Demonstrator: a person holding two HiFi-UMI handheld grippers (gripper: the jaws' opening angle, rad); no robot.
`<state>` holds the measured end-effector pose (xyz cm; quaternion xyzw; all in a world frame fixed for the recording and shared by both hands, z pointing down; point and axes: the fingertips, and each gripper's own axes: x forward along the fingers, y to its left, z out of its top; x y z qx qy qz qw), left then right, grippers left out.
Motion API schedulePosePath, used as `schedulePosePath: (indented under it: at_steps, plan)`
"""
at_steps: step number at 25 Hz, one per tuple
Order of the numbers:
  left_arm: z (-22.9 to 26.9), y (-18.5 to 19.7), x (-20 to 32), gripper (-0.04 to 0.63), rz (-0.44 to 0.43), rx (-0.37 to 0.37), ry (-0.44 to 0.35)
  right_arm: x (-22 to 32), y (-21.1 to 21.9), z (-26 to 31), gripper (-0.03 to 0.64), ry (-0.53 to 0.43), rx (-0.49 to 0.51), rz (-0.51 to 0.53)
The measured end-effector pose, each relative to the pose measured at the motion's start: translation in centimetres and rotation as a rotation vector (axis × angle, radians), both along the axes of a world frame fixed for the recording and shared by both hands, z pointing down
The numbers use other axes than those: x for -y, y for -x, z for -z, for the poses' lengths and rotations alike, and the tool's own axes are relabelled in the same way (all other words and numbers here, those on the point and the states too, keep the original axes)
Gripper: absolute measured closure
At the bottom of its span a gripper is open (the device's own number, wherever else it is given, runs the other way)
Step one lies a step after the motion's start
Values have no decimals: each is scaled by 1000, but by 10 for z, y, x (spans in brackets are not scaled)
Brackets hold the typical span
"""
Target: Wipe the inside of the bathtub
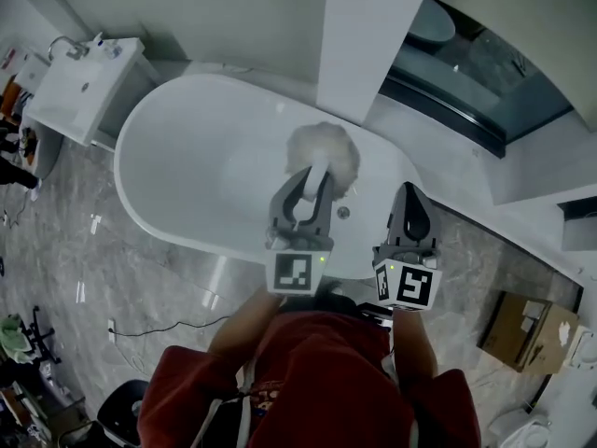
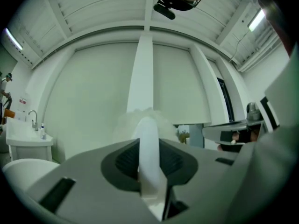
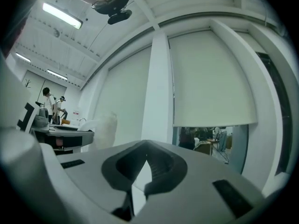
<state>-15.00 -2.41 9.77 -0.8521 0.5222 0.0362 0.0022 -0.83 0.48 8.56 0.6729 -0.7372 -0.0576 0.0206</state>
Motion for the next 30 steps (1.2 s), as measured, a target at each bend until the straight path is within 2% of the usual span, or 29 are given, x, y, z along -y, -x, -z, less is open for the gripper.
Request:
schedulePosePath:
  at_steps: [3, 11, 20, 24, 30]
  plan:
    - [17, -7, -16, 499, 18, -9, -38, -17, -7, 11, 606, -34, 7, -5]
    - [46, -37, -80, 499, 51, 32, -125, -73, -37, 36, 606, -84, 8, -12]
    - [51, -73, -142, 499, 63, 86, -147, -124, -63, 34, 606, -83, 10, 20]
    - [55, -72, -158, 499, 65, 103, -146, -134, -62, 32, 606, -83, 36, 20]
    - [63, -60, -171, 499, 44, 71, -165, -148, -49, 38, 606, -92, 38, 9]
